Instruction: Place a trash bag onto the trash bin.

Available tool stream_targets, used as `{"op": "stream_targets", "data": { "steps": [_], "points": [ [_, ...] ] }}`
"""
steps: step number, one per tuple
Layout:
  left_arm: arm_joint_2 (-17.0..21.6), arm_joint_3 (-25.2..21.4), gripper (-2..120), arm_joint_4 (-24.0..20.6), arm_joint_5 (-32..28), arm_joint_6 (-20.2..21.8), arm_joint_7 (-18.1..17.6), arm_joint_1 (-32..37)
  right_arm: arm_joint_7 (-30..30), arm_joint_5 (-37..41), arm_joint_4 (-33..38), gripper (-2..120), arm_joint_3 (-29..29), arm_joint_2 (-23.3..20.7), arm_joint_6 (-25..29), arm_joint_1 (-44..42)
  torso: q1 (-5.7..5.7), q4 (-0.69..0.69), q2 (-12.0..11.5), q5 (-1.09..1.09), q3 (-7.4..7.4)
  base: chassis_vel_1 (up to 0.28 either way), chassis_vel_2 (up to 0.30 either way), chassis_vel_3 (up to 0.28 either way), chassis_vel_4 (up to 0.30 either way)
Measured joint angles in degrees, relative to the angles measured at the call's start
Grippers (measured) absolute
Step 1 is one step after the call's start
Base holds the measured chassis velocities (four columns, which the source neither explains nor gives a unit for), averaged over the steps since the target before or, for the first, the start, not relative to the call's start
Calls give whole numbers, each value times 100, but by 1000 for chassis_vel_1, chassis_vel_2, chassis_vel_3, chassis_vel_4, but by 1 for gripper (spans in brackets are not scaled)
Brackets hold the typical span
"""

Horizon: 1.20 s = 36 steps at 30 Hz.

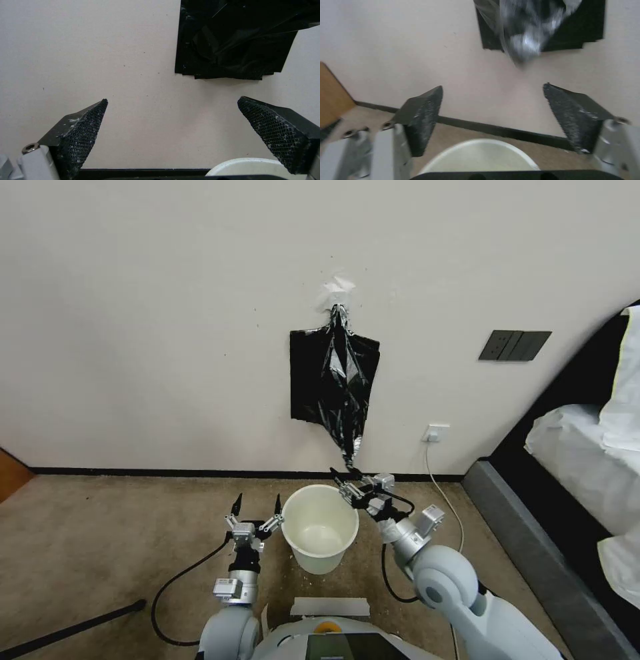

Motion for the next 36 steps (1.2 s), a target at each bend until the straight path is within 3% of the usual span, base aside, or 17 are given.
{"op": "stream_targets", "data": {
  "steps": [5,11,16,24,27,36],
  "points": [
    [3,10,100,3,0,2,-1,-1,46,-198,22,99,150,43,-9,-232,0,0,0,0,0,0,0,0,0],
    [1,22,100,3,2,2,-2,9,52,-314,193,100,219,49,111,-218,0,-1,0,0,0,0,0,0,0],
    [11,17,100,3,3,-4,-3,32,26,-483,266,100,498,-400,190,444,0,0,0,0,0,0,0,0,0],
    [6,5,100,-12,2,-8,-3,29,-242,882,-316,100,986,-1266,272,1908,1,1,0,1,0,0,0,0,0],
    [3,7,100,-31,3,-8,-3,37,-495,1308,-808,100,750,-1600,316,2576,1,-1,0,0,0,0,0,0,0],
    [-21,-26,100,-110,21,-5,-2,108,-664,1524,-1775,96,-281,-1646,456,3815,1,2,-1,0,1,0,0,0,0]
  ]
}}
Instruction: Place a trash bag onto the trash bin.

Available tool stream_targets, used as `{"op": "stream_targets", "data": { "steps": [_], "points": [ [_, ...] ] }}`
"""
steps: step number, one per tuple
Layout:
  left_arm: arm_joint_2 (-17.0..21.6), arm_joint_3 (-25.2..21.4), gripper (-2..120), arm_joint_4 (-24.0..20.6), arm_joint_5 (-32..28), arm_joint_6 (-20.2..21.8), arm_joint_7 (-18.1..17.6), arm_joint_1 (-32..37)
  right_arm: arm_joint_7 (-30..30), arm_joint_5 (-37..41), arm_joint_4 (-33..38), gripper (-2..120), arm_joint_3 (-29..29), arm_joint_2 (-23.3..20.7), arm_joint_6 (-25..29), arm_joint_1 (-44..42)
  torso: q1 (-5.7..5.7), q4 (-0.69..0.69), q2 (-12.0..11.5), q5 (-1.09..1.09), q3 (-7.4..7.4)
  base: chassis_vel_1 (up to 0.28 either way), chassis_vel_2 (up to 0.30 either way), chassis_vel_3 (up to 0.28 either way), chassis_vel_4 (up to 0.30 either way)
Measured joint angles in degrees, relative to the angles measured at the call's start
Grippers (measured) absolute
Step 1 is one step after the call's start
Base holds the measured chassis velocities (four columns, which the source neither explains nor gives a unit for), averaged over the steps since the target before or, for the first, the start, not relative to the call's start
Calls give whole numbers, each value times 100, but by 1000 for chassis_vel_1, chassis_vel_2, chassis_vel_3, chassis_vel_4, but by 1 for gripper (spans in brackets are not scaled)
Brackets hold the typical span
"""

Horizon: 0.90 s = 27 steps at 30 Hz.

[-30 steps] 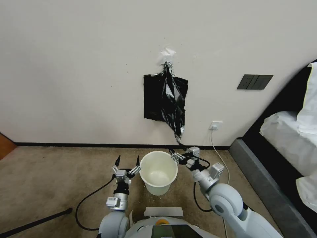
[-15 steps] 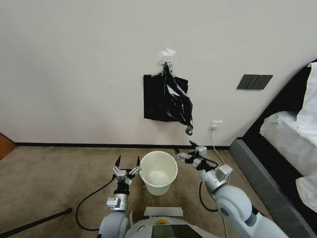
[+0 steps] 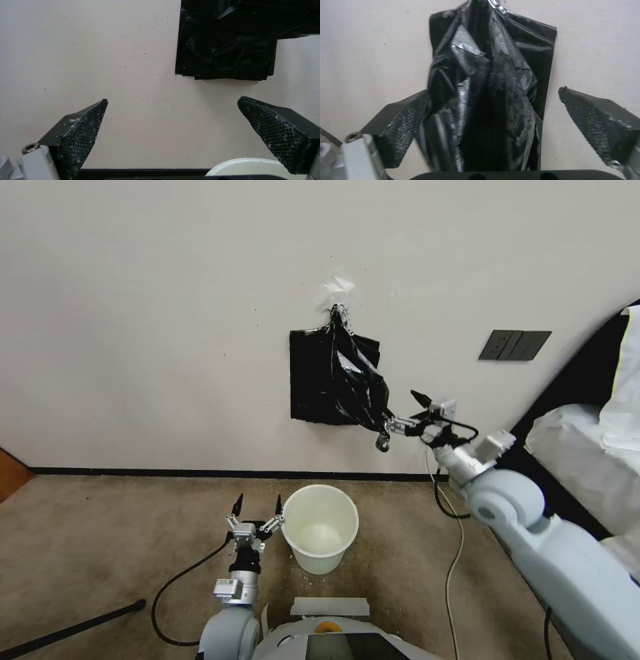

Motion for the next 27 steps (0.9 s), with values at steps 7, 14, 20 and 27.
{"op": "stream_targets", "data": {
  "steps": [7,14,20,27],
  "points": [
    [-26,-87,100,-26,3,-7,1,46,-44,319,-294,91,-86,74,101,179,0,-3,0,0,0,0,0,0,0],
    [-30,-64,100,-53,14,-5,2,37,-88,388,-533,77,-177,152,116,313,-1,-1,0,0,0,0,0,0,0],
    [-19,-91,100,-77,13,-5,2,59,-154,394,-710,61,-330,175,118,396,-1,-1,0,-1,0,0,0,0,0],
    [-12,-87,100,-90,10,-3,2,39,-179,321,-801,37,-497,189,130,470,-1,-2,0,0,0,0,0,0,0]
  ]
}}
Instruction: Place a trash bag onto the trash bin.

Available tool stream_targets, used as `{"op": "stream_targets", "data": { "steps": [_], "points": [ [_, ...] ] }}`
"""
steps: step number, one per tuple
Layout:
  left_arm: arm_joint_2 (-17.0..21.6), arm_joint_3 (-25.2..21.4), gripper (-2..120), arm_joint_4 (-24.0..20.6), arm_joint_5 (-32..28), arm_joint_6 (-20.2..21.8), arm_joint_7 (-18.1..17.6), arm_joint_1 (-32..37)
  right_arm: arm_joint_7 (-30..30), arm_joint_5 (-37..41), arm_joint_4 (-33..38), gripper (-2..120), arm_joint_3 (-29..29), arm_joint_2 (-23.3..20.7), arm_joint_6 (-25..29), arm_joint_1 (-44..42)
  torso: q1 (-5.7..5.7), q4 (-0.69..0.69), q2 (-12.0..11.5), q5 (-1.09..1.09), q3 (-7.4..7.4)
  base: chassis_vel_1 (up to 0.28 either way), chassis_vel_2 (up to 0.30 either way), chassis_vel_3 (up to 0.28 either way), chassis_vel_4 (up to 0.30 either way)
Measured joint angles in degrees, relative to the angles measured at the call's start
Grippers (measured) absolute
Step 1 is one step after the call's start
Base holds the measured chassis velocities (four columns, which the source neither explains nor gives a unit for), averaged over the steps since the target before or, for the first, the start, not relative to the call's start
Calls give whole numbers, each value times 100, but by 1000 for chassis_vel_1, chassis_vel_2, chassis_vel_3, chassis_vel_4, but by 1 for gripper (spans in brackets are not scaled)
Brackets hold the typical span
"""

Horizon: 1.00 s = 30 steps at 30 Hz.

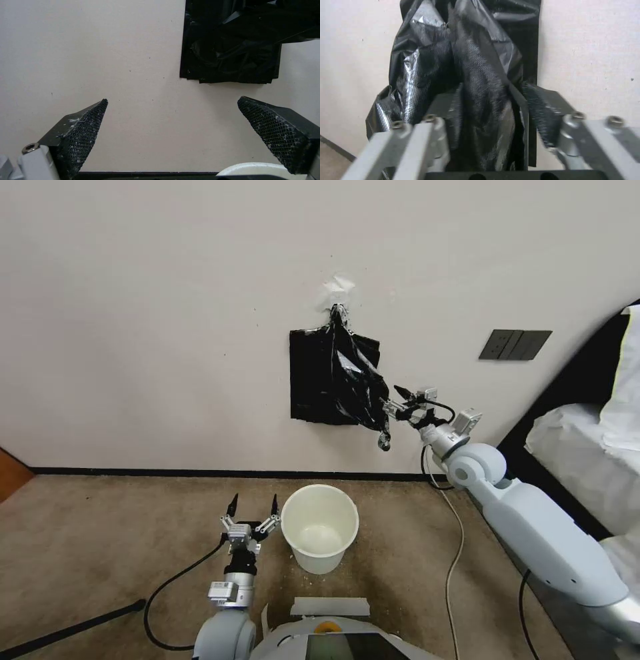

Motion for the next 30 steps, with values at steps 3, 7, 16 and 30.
{"op": "stream_targets", "data": {
  "steps": [3,7,16,30],
  "points": [
    [6,0,100,-3,-1,1,0,0,-2,-10,-2,25,-54,6,13,58,0,1,0,0,0,0,0,0,0],
    [28,1,100,-24,-12,5,-1,-4,2,-21,49,10,-104,9,49,83,0,0,0,0,0,0,0,0,0],
    [312,120,100,-282,-167,155,-6,-55,270,155,679,0,111,37,37,-87,0,1,0,-1,0,0,0,0,0],
    [3222,829,100,-1184,-3146,1525,-353,-1963,598,-7,1648,0,154,250,-80,-356,0,4,0,-2,0,0,0,0,0]
  ]
}}
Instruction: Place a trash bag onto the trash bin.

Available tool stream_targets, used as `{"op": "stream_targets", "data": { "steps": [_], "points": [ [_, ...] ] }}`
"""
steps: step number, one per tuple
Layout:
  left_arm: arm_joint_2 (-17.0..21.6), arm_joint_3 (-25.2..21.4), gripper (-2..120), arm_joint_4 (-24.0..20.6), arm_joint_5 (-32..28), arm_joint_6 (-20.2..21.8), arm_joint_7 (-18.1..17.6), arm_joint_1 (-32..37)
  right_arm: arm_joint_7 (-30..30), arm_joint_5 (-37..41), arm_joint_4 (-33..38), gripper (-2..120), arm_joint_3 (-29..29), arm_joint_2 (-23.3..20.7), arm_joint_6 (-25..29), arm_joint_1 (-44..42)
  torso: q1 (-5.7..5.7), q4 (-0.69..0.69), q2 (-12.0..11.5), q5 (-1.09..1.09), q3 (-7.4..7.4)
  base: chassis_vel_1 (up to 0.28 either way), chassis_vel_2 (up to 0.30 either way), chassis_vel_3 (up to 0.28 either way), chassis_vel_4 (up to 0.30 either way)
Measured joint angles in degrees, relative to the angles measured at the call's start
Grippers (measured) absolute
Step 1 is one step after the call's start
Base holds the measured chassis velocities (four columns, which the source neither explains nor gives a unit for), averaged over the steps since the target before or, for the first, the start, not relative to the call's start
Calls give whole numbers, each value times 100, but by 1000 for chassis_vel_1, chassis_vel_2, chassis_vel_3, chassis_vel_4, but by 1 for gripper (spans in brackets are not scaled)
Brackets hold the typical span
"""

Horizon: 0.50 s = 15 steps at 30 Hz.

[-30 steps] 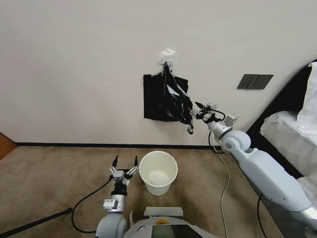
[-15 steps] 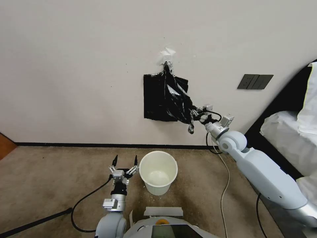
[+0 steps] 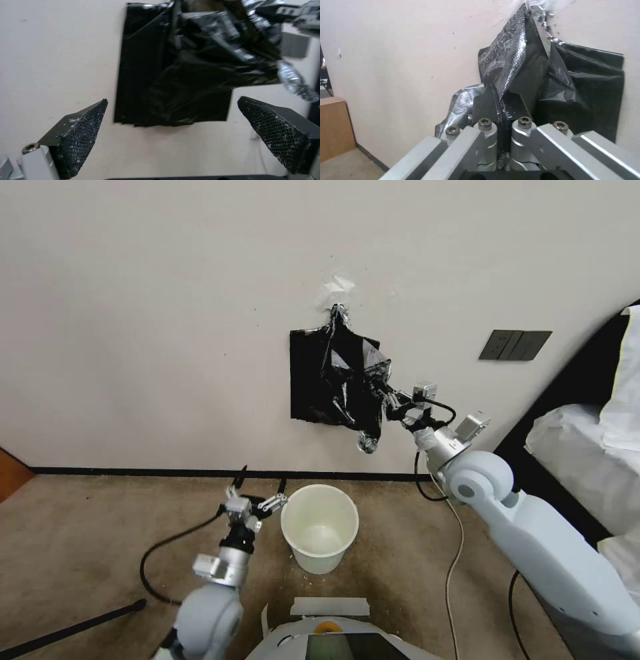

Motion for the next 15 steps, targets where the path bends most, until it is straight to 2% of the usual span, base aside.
{"op": "stream_targets", "data": {
  "steps": [1,2,3,4,5,7,8,10,12,13,15],
  "points": [
    [176,182,100,42,-194,109,-71,-381,14,-13,30,0,21,10,-3,-29,0,-5,0,1,0,0,0,0,0],
    [176,182,100,42,-194,109,-71,-381,14,-13,30,0,21,10,-3,-29,0,-5,0,1,0,0,0,0,0],
    [396,479,100,99,-526,270,-229,-992,28,-28,74,0,68,19,-6,-69,0,-7,0,2,0,0,0,0,0],
    [488,655,100,132,-722,357,-317,-1284,32,-36,98,0,94,21,-6,-91,0,-8,0,3,0,0,0,0,0],
    [488,655,100,132,-722,357,-317,-1284,32,-36,98,0,94,21,-6,-91,0,-8,0,3,0,0,0,0,0],
    [723,1276,100,294,-1300,607,-597,-2305,37,-127,147,0,146,17,-8,-154,0,-3,0,1,0,0,0,0,0],
    [723,1276,100,294,-1300,607,-597,-2305,37,-127,147,0,146,17,-8,-154,0,-3,0,1,0,0,0,0,0],
    [924,1939,100,509,-1647,858,-837,-3389,35,-221,173,0,154,6,-9,-185,0,-4,0,2,0,0,0,0,0],
    [970,2108,100,559,-1721,940,-902,-3651,34,-261,174,0,154,5,-8,-189,0,-4,0,2,1,0,0,0,0],
    [1046,2453,100,660,-1850,1099,-1027,-4182,31,-319,174,0,153,6,-8,-194,0,-4,-1,2,1,0,0,0,0],
    [1121,2853,100,773,-2034,1259,-1159,-4877,27,-371,174,0,151,6,-7,-198,0,-3,-1,2,1,0,0,0,0]
  ]
}}
